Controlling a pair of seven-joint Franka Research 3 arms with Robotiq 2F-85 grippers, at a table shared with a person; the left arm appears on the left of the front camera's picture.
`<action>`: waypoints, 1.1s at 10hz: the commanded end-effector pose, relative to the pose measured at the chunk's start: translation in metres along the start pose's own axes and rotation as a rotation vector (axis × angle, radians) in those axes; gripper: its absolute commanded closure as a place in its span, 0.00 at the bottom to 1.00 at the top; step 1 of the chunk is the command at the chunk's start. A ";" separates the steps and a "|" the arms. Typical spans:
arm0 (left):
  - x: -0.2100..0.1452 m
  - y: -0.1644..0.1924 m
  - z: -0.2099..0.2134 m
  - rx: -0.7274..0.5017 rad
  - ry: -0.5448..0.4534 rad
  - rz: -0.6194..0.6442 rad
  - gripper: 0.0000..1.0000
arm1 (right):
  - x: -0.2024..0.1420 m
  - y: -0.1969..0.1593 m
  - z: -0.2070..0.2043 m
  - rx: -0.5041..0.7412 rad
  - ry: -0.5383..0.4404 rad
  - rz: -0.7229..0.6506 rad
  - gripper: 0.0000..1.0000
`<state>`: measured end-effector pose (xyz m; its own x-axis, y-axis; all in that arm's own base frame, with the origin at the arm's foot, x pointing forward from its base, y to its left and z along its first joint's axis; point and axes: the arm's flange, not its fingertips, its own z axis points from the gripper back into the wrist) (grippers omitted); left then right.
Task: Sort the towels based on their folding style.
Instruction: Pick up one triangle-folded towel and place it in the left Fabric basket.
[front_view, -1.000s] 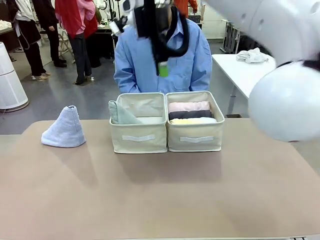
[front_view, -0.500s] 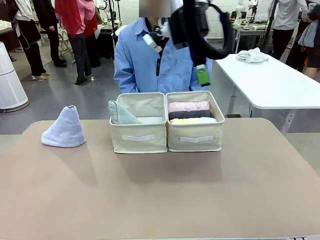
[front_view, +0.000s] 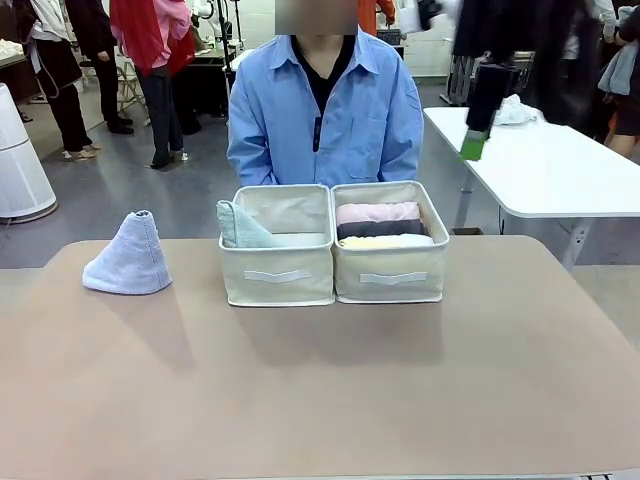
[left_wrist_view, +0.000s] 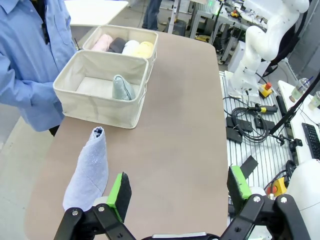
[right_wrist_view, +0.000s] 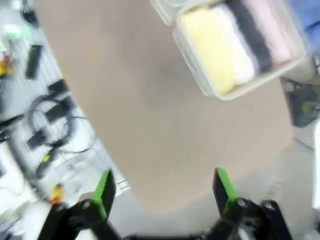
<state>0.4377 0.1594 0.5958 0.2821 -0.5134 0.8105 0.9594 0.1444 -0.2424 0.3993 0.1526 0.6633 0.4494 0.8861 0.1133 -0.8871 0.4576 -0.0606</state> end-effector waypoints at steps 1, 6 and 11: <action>0.002 -0.001 -0.001 0.008 -0.005 -0.002 0.00 | -0.020 -0.015 -0.044 -0.026 -0.059 0.053 0.00; 0.002 -0.001 -0.001 0.008 -0.005 -0.002 0.00 | -0.025 -0.024 -0.029 -0.043 -0.060 0.028 0.00; 0.002 -0.001 -0.001 0.008 -0.005 -0.002 0.00 | -0.025 -0.024 -0.029 -0.043 -0.060 0.028 0.00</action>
<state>0.4377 0.1593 0.5958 0.2819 -0.5135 0.8104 0.9594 0.1442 -0.2424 0.4128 0.1209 0.6341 0.4109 0.8934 0.1819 -0.8944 0.4336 -0.1092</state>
